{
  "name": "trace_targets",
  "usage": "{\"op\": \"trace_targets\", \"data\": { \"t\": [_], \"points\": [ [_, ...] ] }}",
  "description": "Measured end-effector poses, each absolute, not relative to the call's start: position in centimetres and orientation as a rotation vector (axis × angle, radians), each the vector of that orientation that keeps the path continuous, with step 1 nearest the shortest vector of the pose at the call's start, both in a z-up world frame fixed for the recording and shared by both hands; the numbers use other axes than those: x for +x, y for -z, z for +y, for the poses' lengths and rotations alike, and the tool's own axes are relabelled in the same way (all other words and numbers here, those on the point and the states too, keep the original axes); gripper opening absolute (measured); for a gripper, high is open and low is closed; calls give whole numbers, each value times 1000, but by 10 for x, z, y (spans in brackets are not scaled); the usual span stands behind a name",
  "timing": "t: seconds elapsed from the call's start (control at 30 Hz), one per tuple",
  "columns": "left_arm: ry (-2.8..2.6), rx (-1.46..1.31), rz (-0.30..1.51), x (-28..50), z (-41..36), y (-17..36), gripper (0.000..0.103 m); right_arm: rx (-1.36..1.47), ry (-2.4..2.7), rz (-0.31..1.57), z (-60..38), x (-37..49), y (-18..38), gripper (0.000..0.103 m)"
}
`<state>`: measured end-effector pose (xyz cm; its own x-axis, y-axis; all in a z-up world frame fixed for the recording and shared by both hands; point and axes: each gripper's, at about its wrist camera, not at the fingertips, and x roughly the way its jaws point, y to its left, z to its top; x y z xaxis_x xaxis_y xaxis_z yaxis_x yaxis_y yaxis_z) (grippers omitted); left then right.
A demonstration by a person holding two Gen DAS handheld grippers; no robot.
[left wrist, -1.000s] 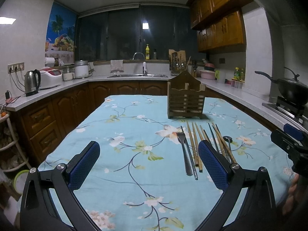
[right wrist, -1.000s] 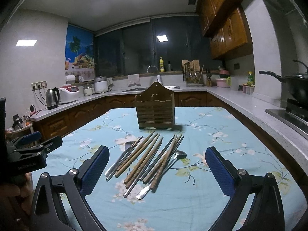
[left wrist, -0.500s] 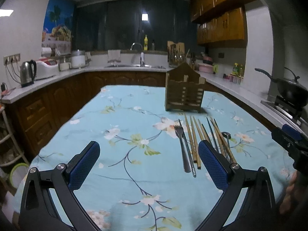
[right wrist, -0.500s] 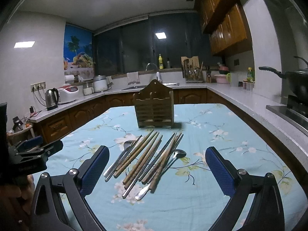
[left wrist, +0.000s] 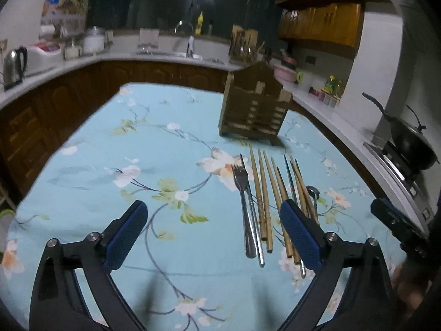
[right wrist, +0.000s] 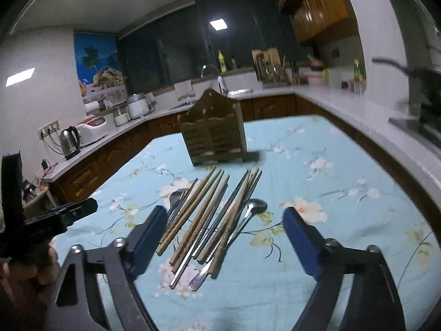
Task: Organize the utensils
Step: 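Grasp the fork with the left tool while the right tool grasps the spoon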
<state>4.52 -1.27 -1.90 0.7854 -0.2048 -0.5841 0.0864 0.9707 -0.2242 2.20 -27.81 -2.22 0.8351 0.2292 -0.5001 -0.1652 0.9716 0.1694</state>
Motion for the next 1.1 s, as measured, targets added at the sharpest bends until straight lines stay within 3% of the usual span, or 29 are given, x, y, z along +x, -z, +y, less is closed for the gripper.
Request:
{"op": "trace_targets", "data": {
  "t": [0.23, 0.43, 0.57, 0.63, 0.93, 0.97, 1.0, 1.03, 1.1],
  "points": [
    [219, -231, 766, 87, -22, 26, 82, 230, -199, 695, -292, 62, 39, 41],
    [293, -236, 865, 124, -37, 36, 75, 339, -223, 800, -302, 93, 54, 36],
    [321, -194, 931, 150, -53, 49, 59, 351, -227, 869, -303, 114, 65, 33],
    [330, -186, 971, 162, -57, 58, 54, 361, -224, 905, -304, 122, 73, 27],
    [367, -213, 1028, 188, -60, 74, 40, 430, -258, 965, -305, 146, 91, 18],
    [376, -223, 1026, 190, -60, 74, 38, 435, -260, 968, -305, 149, 92, 16],
    [395, -244, 1028, 193, -59, 75, 33, 444, -259, 970, -306, 149, 92, 7],
    [399, -249, 1035, 195, -60, 77, 19, 455, -261, 968, -307, 149, 93, 6],
    [405, -247, 1037, 197, -60, 78, 16, 459, -261, 960, -309, 148, 93, 5]
  ]
}}
